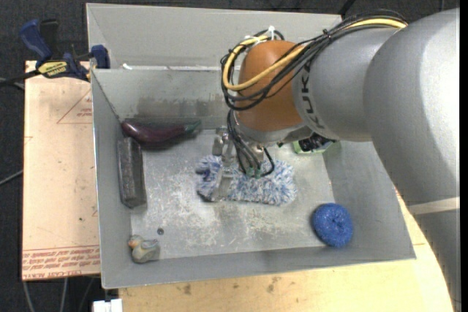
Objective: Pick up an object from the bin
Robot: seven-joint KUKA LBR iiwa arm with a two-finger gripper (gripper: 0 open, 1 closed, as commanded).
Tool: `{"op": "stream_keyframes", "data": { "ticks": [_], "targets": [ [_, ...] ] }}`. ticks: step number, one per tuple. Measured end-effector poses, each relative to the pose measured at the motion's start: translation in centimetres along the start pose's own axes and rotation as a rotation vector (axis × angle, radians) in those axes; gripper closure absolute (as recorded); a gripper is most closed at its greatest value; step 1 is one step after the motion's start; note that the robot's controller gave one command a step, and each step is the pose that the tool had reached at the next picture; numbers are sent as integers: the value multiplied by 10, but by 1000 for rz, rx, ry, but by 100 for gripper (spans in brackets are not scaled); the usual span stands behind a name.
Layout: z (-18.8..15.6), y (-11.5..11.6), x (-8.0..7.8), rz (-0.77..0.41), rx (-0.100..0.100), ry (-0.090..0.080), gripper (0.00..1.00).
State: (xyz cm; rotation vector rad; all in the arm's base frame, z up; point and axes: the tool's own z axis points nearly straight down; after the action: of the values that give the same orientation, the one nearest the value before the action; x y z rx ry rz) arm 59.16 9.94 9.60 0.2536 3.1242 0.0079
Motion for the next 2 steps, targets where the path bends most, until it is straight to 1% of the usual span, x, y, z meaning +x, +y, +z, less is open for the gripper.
{"op": "stream_keyframes", "data": {
  "ticks": [1,2],
  "targets": [
    [24,-18,-17,-53,6,7,0],
    [25,-19,-10,37,4,6,0]
  ]
}}
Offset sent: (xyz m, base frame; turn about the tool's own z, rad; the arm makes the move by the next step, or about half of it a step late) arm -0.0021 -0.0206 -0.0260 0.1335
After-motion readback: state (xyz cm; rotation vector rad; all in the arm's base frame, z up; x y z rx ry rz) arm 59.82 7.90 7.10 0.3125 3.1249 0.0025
